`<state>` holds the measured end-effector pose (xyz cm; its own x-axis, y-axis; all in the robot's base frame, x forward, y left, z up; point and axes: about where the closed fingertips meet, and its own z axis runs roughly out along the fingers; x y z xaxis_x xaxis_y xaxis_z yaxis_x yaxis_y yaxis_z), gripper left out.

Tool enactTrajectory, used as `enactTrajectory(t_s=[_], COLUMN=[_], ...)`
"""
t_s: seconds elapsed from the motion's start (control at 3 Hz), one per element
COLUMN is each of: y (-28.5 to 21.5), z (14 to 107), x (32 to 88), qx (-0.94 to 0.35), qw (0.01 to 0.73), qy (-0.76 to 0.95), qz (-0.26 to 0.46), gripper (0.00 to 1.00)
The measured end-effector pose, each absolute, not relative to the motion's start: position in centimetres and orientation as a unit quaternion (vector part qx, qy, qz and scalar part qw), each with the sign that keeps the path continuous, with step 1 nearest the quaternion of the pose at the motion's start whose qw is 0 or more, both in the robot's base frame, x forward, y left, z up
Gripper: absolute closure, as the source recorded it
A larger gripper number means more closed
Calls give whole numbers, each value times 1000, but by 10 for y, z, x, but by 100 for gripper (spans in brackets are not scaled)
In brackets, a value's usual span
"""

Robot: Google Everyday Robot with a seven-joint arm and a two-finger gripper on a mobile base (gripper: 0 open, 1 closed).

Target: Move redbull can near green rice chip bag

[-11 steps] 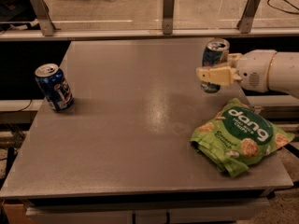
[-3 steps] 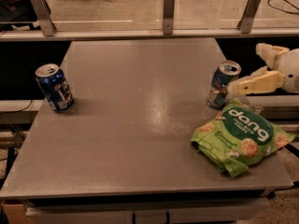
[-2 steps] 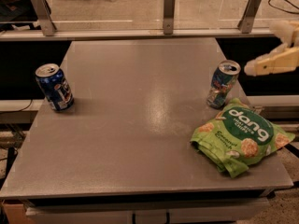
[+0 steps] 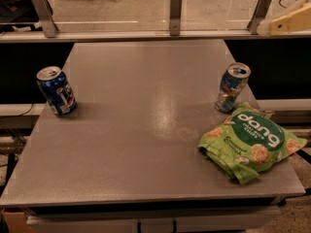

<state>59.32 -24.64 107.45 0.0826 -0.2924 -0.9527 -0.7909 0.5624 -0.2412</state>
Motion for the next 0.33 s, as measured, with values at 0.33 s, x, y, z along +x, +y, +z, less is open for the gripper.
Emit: enactTrajectory(t_s=[0.33], y=[-249], z=[1075], x=[592], qx=[-418], qw=[605], qy=[646], qz=[205], gripper=[0])
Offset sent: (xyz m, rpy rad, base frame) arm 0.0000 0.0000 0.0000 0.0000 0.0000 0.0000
